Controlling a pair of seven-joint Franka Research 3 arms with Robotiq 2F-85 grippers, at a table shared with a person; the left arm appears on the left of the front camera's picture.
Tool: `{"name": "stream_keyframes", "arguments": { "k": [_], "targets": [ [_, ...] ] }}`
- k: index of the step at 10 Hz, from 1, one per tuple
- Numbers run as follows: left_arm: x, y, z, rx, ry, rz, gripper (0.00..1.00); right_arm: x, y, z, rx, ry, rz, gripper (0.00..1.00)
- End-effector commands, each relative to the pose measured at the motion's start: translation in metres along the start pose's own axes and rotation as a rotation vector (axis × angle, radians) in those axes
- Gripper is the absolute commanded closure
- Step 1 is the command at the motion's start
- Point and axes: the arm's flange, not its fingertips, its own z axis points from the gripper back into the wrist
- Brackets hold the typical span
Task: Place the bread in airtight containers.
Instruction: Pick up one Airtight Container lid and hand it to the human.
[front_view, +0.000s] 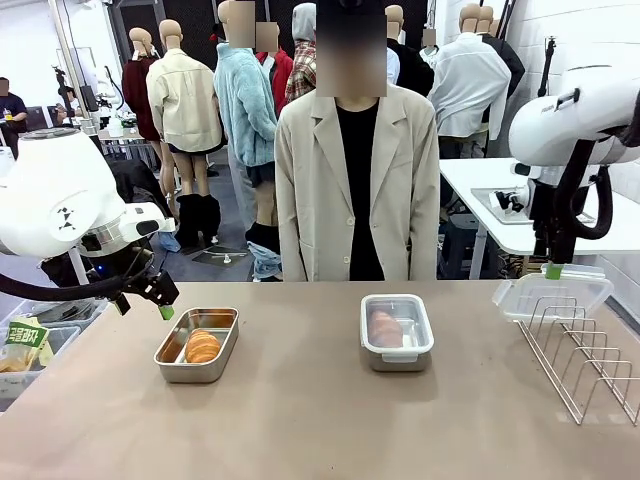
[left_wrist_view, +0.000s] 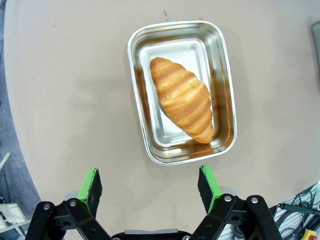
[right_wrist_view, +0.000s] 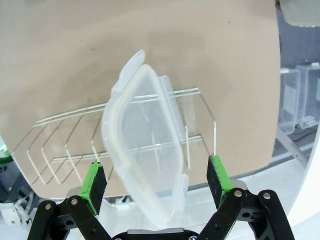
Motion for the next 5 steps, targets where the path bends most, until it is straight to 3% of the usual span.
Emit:
{"name": "stream_keyframes", "arguments": {
  "k": [1, 5],
  "targets": [
    [0.001, -0.001, 0.0, 0.007, -0.009, 0.016, 0.0, 0.003, -0.006, -0.007, 0.016, -0.016, 0.012, 0.0],
    [0.001, -0.001, 0.0, 0.007, -0.009, 0.016, 0.0, 0.007, -0.012, -0.034, 0.065, -0.003, 0.009, 0.0]
  ]
}}
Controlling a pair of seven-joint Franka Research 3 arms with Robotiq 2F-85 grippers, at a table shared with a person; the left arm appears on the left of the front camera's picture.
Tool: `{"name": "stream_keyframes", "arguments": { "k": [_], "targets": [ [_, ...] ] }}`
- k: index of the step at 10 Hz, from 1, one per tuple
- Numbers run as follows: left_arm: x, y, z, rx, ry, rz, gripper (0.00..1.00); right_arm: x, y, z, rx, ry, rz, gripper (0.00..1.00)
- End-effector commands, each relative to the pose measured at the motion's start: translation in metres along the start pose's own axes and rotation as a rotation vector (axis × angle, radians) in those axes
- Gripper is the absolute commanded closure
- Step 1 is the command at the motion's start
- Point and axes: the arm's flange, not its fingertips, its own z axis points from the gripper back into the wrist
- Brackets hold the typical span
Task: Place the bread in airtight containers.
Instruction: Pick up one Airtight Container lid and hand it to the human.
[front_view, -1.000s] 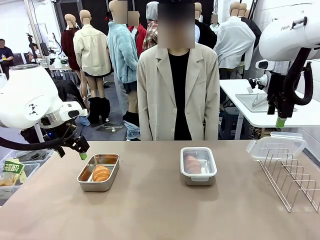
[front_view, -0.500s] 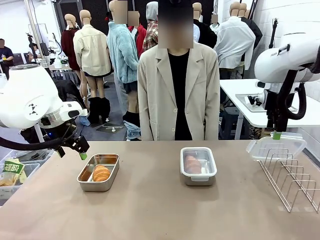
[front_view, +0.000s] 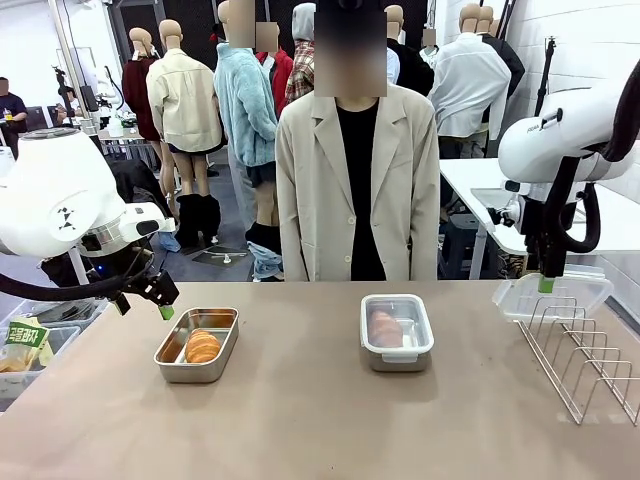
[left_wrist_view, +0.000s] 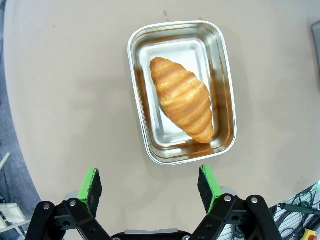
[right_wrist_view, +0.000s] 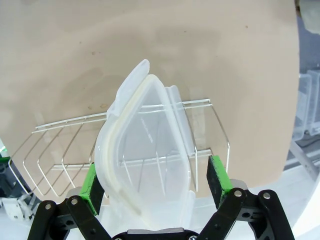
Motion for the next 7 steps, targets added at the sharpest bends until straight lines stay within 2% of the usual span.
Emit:
{"name": "stream_keyframes", "arguments": {
  "k": [1, 2, 7],
  "targets": [
    [0.0007, -0.0006, 0.0, 0.007, -0.009, 0.016, 0.0, 0.0027, -0.01, -0.0046, -0.006, -0.014, -0.009, 0.0],
    [0.0007, -0.0006, 0.0, 0.007, -0.009, 0.016, 0.0, 0.0036, -0.011, -0.0058, -0.013, -0.013, -0.023, 0.06],
    [0.0007, -0.0006, 0.0, 0.007, -0.009, 0.016, 0.0, 0.0058, -0.0079, -0.004, -0.019, -0.008, -0.019, 1.0]
  ]
}}
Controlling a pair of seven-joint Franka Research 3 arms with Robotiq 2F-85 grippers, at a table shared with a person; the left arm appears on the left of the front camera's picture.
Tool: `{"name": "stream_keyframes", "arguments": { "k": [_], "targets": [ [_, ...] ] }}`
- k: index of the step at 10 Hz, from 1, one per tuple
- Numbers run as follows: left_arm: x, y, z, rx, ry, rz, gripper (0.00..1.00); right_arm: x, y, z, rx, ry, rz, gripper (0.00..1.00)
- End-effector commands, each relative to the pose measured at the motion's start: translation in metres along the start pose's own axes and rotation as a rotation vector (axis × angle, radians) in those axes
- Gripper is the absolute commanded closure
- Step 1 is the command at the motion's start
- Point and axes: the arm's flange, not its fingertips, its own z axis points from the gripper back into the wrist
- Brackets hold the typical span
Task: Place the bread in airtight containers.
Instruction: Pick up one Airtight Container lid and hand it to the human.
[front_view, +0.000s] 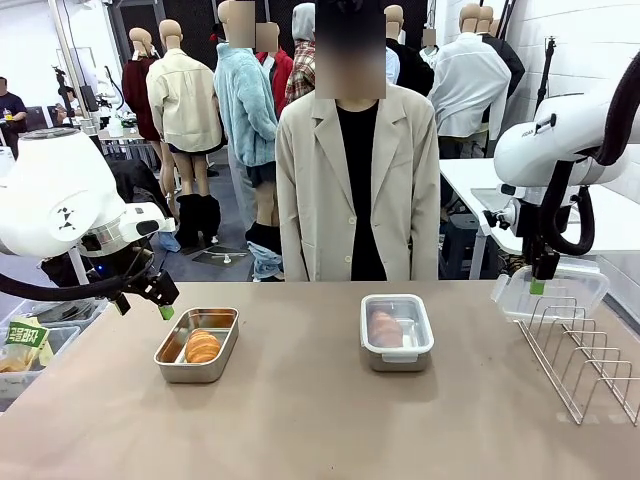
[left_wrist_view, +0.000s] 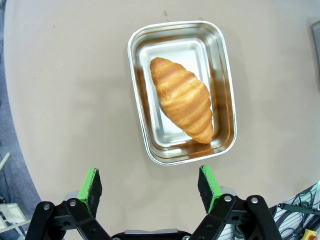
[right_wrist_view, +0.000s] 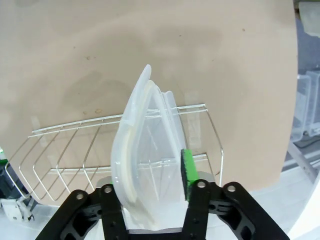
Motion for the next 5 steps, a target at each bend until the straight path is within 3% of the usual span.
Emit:
{"name": "stream_keyframes", "arguments": {
  "k": [1, 5],
  "targets": [
    [0.0007, -0.0006, 0.0001, 0.007, -0.009, 0.016, 0.0, 0.0008, -0.0001, -0.0008, -0.013, -0.004, -0.021, 1.0],
    [0.0007, -0.0006, 0.0001, 0.007, -0.009, 0.016, 0.0, 0.0015, 0.0077, 0.0054, -0.029, -0.002, -0.019, 1.0]
  ]
}}
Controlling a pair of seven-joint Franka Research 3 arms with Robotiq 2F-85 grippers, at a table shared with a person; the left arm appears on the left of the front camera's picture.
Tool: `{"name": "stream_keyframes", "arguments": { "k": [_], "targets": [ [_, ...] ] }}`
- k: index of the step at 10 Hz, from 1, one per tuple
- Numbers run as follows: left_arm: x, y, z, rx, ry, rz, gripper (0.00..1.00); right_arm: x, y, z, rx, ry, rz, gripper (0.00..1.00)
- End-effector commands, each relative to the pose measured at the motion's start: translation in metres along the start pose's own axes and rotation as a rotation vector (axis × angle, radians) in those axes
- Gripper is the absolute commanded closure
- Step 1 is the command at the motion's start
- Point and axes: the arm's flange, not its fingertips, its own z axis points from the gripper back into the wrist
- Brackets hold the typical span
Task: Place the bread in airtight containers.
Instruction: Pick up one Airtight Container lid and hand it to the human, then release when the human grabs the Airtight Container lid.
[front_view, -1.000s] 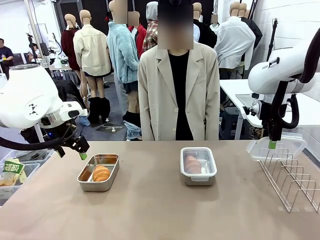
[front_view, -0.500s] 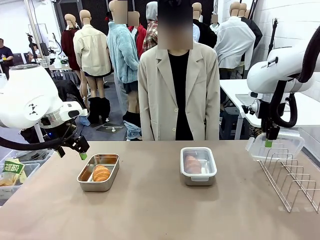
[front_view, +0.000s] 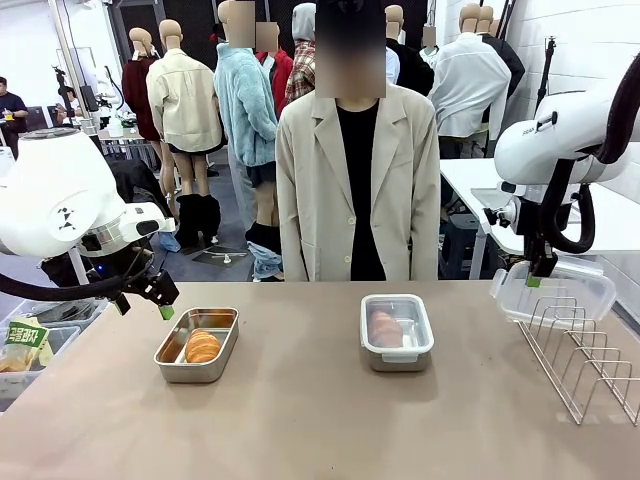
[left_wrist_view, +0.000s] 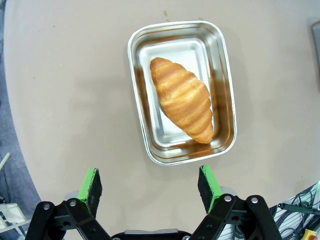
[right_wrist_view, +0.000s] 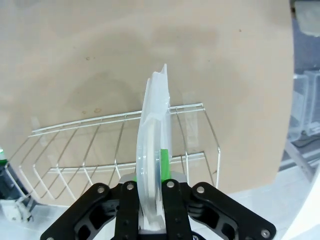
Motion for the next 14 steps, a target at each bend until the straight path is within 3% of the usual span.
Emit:
{"name": "stream_keyframes", "arguments": {
  "k": [1, 6, 9, 11, 14],
  "targets": [
    [0.001, -0.001, 0.0, 0.007, -0.009, 0.016, 0.0, 0.001, 0.01, 0.004, -0.028, -0.004, -0.017, 1.0],
    [0.001, -0.001, 0.0, 0.007, -0.009, 0.016, 0.0, -0.004, 0.037, 0.034, -0.101, -0.028, 0.055, 1.0],
    [0.001, -0.001, 0.0, 0.007, -0.009, 0.016, 0.0, -0.001, 0.075, 0.087, -0.284, -0.015, 0.148, 1.0],
    [0.001, -0.001, 0.0, 0.007, -0.009, 0.016, 0.0, 0.019, 0.091, 0.113, -0.412, -0.029, 0.209, 1.0],
    [0.001, -0.001, 0.0, 0.007, -0.009, 0.016, 0.0, 0.073, 0.09, 0.151, -0.565, -0.153, 0.347, 1.0]
  ]
}}
